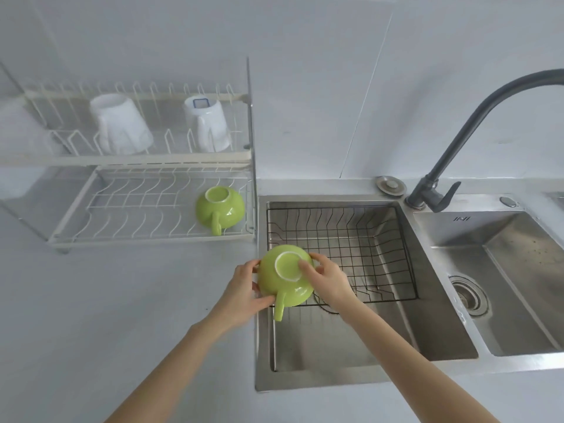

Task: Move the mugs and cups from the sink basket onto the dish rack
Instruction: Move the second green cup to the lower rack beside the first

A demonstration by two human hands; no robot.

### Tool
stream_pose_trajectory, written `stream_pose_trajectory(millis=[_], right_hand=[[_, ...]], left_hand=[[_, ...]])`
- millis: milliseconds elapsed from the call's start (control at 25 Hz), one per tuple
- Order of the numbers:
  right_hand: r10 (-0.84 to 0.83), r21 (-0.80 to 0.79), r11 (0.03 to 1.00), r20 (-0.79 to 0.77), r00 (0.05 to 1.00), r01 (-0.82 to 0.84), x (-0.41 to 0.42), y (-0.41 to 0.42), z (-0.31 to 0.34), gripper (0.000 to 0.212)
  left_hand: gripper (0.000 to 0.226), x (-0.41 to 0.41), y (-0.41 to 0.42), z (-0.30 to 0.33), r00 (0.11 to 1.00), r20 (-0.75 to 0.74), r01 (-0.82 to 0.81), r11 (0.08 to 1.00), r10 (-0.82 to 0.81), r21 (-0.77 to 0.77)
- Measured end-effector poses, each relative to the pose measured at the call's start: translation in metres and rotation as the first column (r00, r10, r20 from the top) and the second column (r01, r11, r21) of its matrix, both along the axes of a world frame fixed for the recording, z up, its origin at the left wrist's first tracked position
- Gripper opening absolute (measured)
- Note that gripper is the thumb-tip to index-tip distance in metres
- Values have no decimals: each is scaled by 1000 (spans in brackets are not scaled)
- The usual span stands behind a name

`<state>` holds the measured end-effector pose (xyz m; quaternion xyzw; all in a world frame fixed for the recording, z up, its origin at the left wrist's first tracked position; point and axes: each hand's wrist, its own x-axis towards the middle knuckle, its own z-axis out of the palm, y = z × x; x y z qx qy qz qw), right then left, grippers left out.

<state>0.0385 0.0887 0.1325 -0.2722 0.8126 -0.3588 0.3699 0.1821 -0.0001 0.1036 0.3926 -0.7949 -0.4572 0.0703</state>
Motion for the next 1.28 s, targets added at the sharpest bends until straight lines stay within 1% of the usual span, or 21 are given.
stream_pose_trajectory(millis=[320, 560, 840, 1080, 1280], right_hand=[[35, -70, 997, -79, 996, -40, 67, -40, 12, 48], [58, -115, 991, -58, 997, -64, 110, -81, 10, 47], [120, -147, 980, -97, 988, -134, 133, -139, 25, 52], [187, -124, 971, -136, 973, -204, 138, -195, 35, 55], [247, -46, 966, -136, 959, -255, 138, -239, 36, 56]], left_hand=[[78, 65, -31, 0, 998, -41, -50, 996, 47, -72], [81, 111, -71, 8, 997, -32, -70, 992, 67, -104], [84, 135, -125, 19, 992, -35, -128, 985, 124, -114], [82, 142, -174, 26, 983, -56, -182, 975, 176, -125], [75, 141, -212, 28, 976, -27, -216, 970, 214, -109]])
